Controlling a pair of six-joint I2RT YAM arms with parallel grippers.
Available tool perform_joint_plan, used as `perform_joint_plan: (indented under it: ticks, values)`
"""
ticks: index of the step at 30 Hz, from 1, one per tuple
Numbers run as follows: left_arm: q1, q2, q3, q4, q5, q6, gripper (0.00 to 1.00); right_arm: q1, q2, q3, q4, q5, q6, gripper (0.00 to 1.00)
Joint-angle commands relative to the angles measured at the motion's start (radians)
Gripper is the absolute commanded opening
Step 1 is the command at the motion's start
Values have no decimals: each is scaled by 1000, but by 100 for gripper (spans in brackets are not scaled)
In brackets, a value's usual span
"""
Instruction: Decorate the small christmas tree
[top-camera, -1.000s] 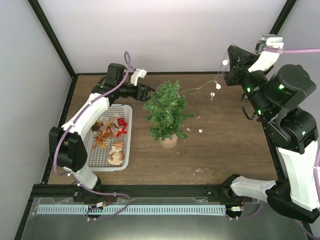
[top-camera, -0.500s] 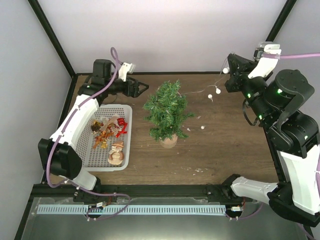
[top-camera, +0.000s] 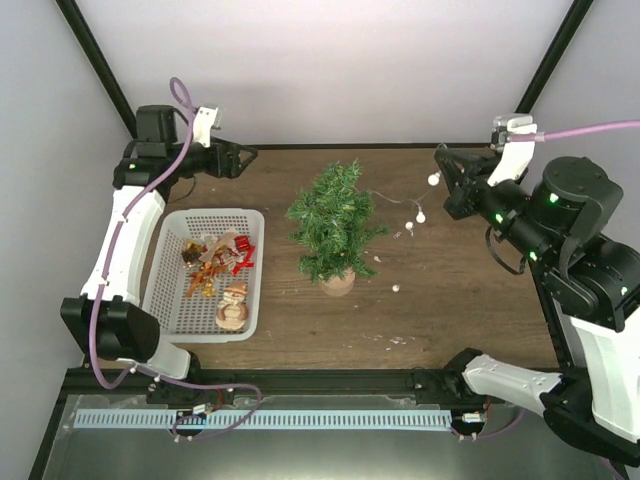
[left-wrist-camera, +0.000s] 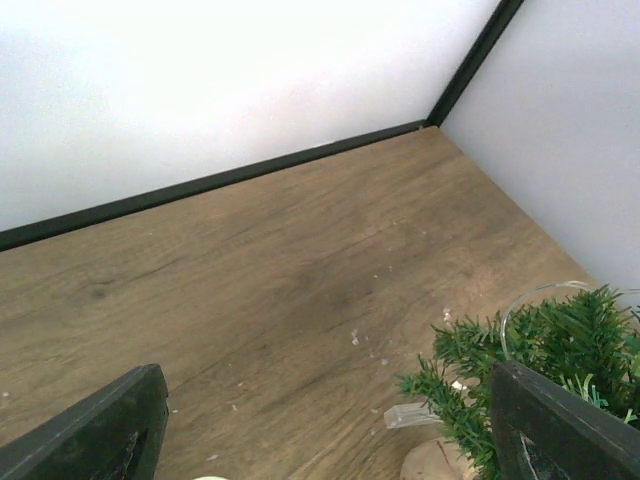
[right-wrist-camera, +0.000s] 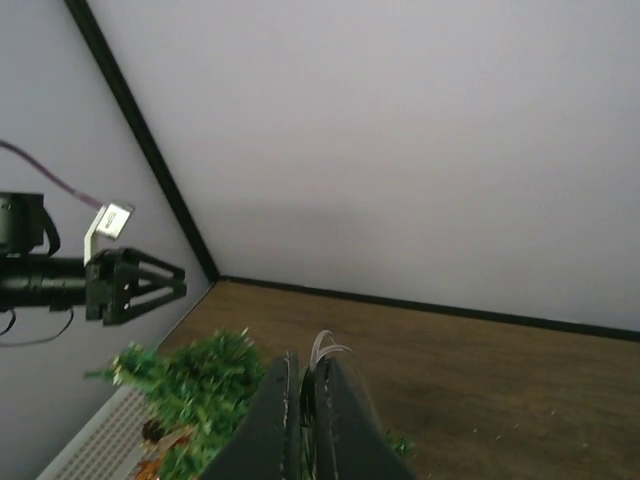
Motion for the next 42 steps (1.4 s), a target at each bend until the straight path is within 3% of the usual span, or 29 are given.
perform_joint_plan:
  ticks: [1,12,21,29,35,39,42]
  values:
    - [16,-44,42,-72,-10,36,88,-6,-50,-26,-42,-118,43,1]
    - [16,-135,51,-111,17,63,88,-6,-103,-188,-17,-366,83,1]
    - [-13,-294,6,-194,161,300,89,-6,-146,-292,71,-551,140,1]
    - [-215,-461,-176,-350,204,569,87,-5,-98,-212,97,-655,167,1]
    - [-393,-583,-350,-346,128,613,87,-4,-88,-216,152,-709,212,1]
    - [-556,-643,-476,-246,6,568,87,-4,-81,-218,198,-730,242,1]
    - [-603,-638,-528,-185,-18,537,87,-4,-72,-208,219,-743,262,1]
